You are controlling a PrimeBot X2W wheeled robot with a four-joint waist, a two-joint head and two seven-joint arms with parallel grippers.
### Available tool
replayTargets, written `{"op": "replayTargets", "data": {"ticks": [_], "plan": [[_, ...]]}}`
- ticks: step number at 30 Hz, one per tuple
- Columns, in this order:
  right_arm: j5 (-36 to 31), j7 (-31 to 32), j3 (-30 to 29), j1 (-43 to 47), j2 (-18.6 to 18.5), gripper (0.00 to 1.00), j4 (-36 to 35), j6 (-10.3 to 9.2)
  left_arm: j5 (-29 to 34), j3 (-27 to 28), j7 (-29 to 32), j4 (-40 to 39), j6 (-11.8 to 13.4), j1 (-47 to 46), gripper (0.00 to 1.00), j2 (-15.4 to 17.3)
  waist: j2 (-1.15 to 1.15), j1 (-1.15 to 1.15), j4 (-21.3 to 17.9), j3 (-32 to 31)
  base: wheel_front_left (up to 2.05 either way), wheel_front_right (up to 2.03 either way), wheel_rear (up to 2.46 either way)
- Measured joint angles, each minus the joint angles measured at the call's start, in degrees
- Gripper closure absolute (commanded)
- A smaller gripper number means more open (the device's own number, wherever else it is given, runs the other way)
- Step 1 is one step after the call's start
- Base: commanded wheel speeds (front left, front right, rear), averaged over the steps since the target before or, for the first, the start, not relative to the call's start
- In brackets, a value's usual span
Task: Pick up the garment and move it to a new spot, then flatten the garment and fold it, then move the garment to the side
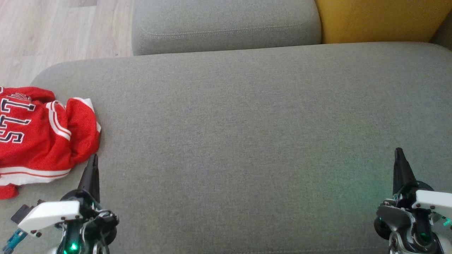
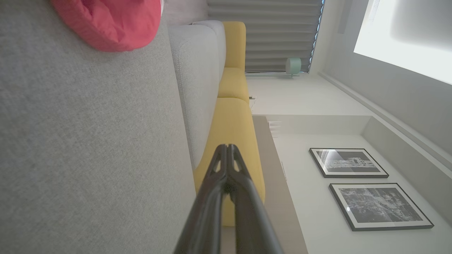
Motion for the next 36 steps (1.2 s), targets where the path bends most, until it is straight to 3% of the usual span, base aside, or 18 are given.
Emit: {"op": "replayTargets", "data": {"ticks": [14,15,16,17,29,36], "plan": [[0.0,0.0,0.0,0.0,0.0,1.0,0.0,0.0,0.0,0.0,0.0,0.0,0.0,0.0,1.0,0.0,0.0,0.0,0.0,0.0,0.0,0.0,0.0],[0.0,0.0,0.0,0.0,0.0,0.0,0.0,0.0,0.0,0.0,0.0,0.0,0.0,0.0,0.0,0.0,0.0,0.0,0.0,0.0,0.0,0.0,0.0],[0.0,0.0,0.0,0.1,0.0,1.0,0.5,0.0,0.0,-0.1,0.0,0.5,0.0,0.1,1.0,0.0,0.0,0.0,0.0,0.0,0.0,0.0,0.0],[0.0,0.0,0.1,0.5,0.1,0.0,1.2,0.0,0.0,-0.1,-0.1,1.4,0.0,0.5,0.0,-0.1,0.0,0.0,0.0,0.0,0.0,0.0,0.0],[-1.3,-1.2,0.9,3.3,0.4,0.0,2.3,0.0,0.1,-2.0,-1.7,2.8,0.1,2.9,0.0,-0.7,0.0,0.0,0.0,0.0,0.0,0.0,0.0],[-4.1,-2.4,1.6,3.3,0.2,0.0,1.2,0.0,3.5,-2.2,-2.7,1.8,0.1,2.9,0.0,-0.7,0.0,0.0,0.0,-0.1,0.0,0.0,0.0]]}}
